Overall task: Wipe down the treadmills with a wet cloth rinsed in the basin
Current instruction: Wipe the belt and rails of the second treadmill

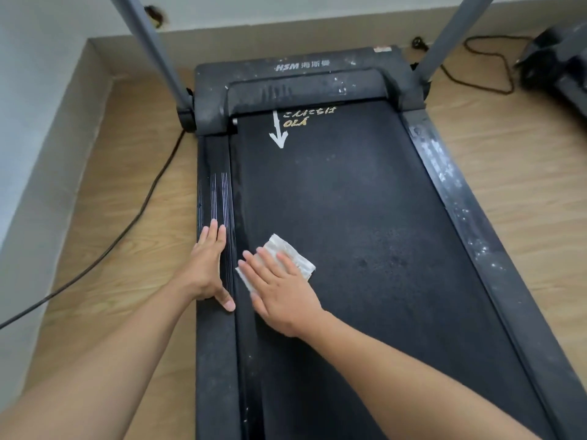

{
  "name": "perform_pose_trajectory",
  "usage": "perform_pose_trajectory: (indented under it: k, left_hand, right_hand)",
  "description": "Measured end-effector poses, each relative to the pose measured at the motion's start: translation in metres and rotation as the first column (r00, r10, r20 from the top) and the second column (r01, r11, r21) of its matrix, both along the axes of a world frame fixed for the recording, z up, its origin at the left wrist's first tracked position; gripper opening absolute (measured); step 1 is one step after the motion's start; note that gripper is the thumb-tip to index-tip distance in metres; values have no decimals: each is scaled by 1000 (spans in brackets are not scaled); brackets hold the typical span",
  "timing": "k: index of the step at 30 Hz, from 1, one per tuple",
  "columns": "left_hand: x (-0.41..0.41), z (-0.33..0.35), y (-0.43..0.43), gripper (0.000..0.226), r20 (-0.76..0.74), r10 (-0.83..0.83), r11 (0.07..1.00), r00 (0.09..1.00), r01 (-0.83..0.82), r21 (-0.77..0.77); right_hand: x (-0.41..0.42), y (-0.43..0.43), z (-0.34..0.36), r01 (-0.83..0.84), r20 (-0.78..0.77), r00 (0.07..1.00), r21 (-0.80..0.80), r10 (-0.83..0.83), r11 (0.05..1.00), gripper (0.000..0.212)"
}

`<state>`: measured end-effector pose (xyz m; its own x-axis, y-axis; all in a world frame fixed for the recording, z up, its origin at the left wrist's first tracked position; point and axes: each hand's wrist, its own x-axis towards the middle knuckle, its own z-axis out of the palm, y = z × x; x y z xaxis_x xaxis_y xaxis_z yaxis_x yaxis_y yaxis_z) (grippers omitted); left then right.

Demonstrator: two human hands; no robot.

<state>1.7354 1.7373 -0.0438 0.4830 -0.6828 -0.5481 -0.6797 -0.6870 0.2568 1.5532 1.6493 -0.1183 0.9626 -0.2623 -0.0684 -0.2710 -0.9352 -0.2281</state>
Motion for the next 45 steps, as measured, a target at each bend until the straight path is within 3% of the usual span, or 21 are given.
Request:
perform_pose_trajectory:
  k: [2,3,6,9,13,17,18,21,24,26,28,30,33,35,39,41,43,44,45]
  left_hand:
    - [-1,2,-1,183,-7,-2,1000,1000,2,6]
    - [-2,4,-2,182,-7,4,1000,1000,-4,17]
    - [-4,8,-5,180,-23,15,999,1000,-14,35]
    - [-3,7,-4,180,-19,-4,999,1000,5,42]
    - [-3,5,-1,179,-17,12,999,1000,-12,35]
    - [1,2,0,179,-17,7,1000,1000,-7,6]
    - [2,-1,1,179,-18,1,1000,1000,-1,2]
    - [4,-6,3,179,-12,-7,1000,1000,6,-16]
    - [3,-5,1,178,-1,-30,999,1000,30,-10]
    - [0,-3,-1,179,-5,-24,1000,1000,24,8]
    - [0,0,-1,180,12,-21,999,1000,20,27]
    - [-1,0,-1,180,19,-28,999,999,27,32]
    - [0,0,3,178,-2,-29,999,1000,29,29]
    - [0,2,2,178,20,-35,998,999,34,47]
    - [-10,14,-6,177,67,-23,994,998,15,112]
    - [-13,16,-7,176,58,-9,993,998,2,120]
    - [-12,14,-8,178,52,-11,994,999,5,111]
    - [-10,13,-8,178,51,-22,994,998,16,104]
    - [-8,10,-6,178,51,-24,995,998,19,100]
  right_hand:
    - [-26,-27,2,-79,-9,997,-12,79,997,61]
    - [-40,-44,2,-37,-30,999,-11,37,999,61]
    - [-89,-103,3,239,-58,969,-40,-241,970,63]
    - [-157,-161,6,516,-114,847,-53,-519,855,67]
    - [-200,-186,16,700,-154,707,14,-691,714,66]
    - [-125,-136,8,937,-143,349,67,-926,343,74]
    - [-99,-114,7,931,-136,364,78,-921,357,76]
    - [-28,-28,0,716,-8,698,36,-716,698,72]
    - [3,39,-3,426,9,905,-30,-426,904,67]
    - [-13,49,0,190,-19,981,-37,-191,981,62]
    - [-45,25,3,-83,-44,996,-13,82,996,59]
    - [-86,-14,7,-173,-96,981,-21,171,985,59]
    - [-146,-88,10,154,-137,977,-71,-163,985,65]
    - [-185,-132,13,404,-185,891,-90,-414,910,72]
    - [-225,-169,17,588,-218,783,-46,-583,807,79]
    - [-210,-151,15,752,-162,647,-24,-745,659,81]
    - [-175,-116,13,905,-130,421,2,-897,425,92]
    - [-151,-95,14,930,-129,367,29,-921,366,96]
    - [-126,-71,14,916,-118,401,56,-909,397,98]
